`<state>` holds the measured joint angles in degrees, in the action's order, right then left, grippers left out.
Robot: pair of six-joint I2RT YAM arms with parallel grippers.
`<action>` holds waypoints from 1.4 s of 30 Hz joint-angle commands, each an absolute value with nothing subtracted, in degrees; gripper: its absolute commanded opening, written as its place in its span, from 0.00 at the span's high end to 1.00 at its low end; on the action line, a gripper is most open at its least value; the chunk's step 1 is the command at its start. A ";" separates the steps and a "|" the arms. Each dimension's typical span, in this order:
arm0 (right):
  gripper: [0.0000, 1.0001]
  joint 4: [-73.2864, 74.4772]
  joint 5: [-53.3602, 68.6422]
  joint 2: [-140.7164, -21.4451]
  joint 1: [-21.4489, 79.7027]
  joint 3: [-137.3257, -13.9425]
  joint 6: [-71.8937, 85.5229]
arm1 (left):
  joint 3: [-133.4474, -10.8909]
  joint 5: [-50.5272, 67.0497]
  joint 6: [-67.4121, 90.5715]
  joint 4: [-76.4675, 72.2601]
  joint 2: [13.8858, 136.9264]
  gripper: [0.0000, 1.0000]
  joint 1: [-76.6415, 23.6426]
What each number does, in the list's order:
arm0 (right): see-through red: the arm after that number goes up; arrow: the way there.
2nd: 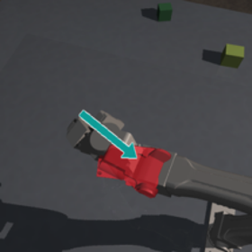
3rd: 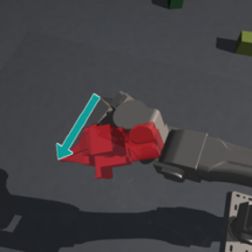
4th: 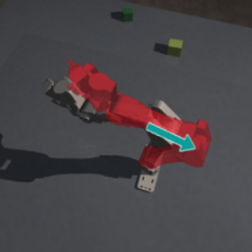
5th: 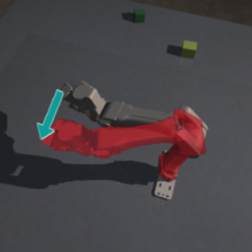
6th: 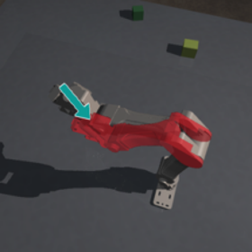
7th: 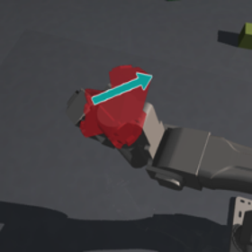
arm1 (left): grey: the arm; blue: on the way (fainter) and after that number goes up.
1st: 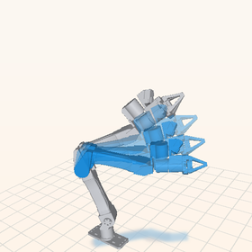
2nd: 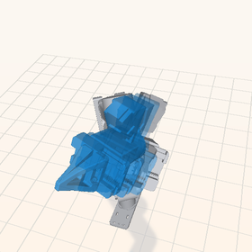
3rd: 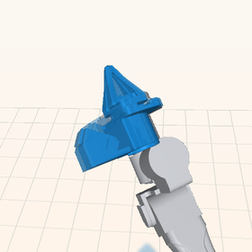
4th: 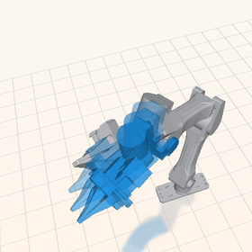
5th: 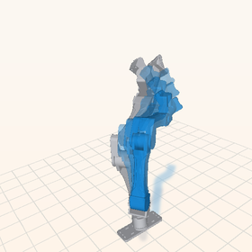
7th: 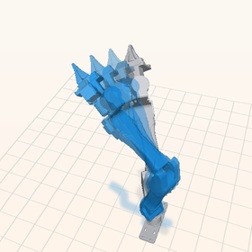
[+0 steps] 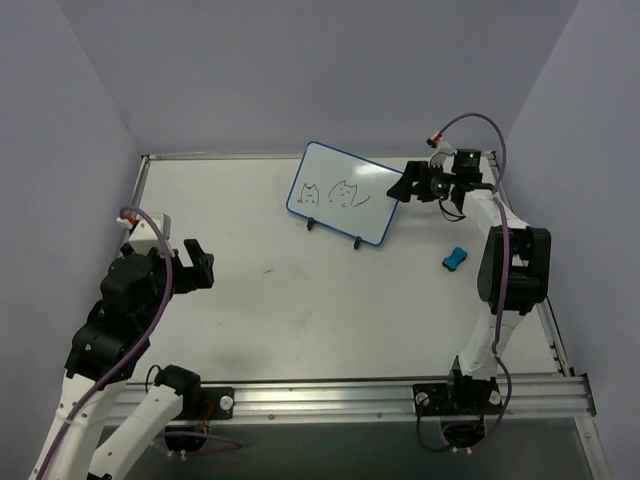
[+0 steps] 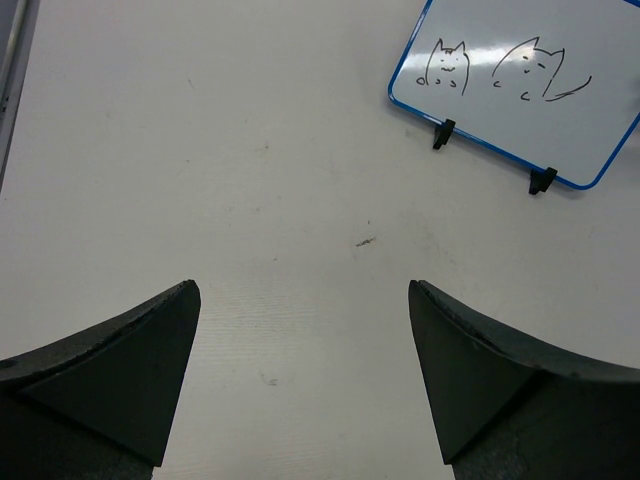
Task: Erase the whiteboard
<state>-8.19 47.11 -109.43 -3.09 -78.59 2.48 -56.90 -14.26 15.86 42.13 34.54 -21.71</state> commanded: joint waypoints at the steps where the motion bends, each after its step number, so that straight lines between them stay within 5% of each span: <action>1: 0.07 -6.24 51.59 -111.17 -3.69 -83.58 -2.73 | -56.69 -13.62 15.12 38.85 34.36 0.06 -22.06; 22: 0.20 0.62 62.05 -122.96 -2.81 -95.71 -4.22 | -56.78 -12.83 14.94 38.85 35.16 0.06 -22.06; 34: 0.45 1.85 64.69 -126.56 -2.11 -100.46 -3.87 | -56.78 -12.83 14.85 39.02 35.16 0.06 -21.97; 42: 0.76 2.37 65.65 -126.48 -1.67 -101.25 -4.57 | -56.78 -12.83 14.77 39.02 35.16 0.06 -22.06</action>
